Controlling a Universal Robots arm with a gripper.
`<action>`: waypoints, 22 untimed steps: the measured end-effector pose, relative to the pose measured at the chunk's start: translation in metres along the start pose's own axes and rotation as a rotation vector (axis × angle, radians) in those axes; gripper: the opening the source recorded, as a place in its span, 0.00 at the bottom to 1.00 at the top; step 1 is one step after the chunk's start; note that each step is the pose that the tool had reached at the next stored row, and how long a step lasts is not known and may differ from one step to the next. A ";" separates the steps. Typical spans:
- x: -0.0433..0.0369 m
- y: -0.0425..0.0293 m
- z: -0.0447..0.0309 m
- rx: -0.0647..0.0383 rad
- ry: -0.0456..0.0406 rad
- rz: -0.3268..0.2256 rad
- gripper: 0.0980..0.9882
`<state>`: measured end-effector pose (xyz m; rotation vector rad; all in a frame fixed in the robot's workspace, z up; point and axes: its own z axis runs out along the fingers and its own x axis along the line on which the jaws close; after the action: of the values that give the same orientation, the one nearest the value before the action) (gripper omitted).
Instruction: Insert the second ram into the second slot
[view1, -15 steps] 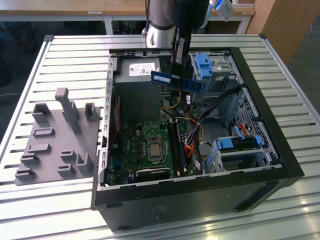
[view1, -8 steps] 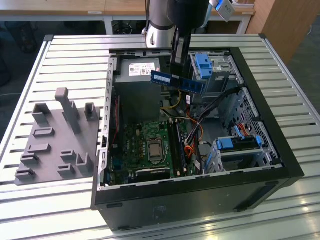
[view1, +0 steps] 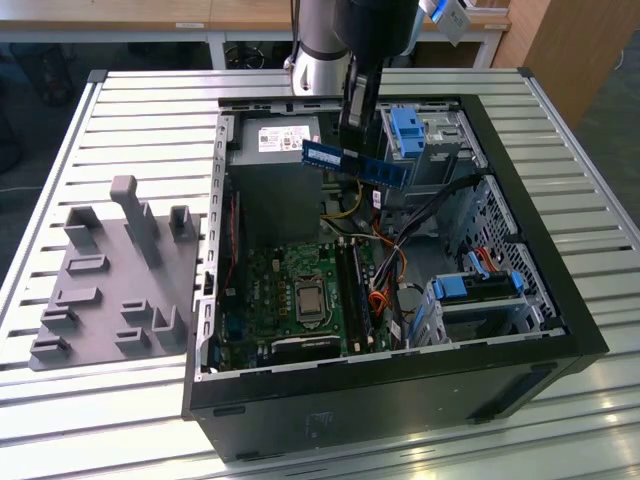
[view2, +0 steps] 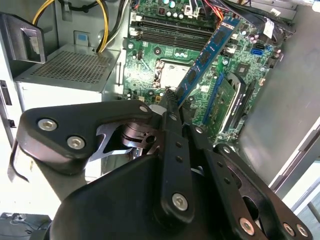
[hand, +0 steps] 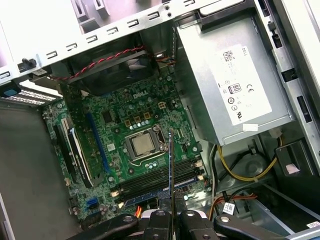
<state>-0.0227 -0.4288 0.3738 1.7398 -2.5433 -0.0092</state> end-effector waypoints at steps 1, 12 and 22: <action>0.0000 0.0000 0.0000 0.000 -0.0001 0.004 0.04; 0.0000 0.0000 0.0000 -0.002 -0.0013 0.040 0.04; 0.0000 0.0000 0.0000 -0.003 -0.0025 0.071 0.04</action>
<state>-0.0226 -0.4288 0.3738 1.6485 -2.6035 -0.0122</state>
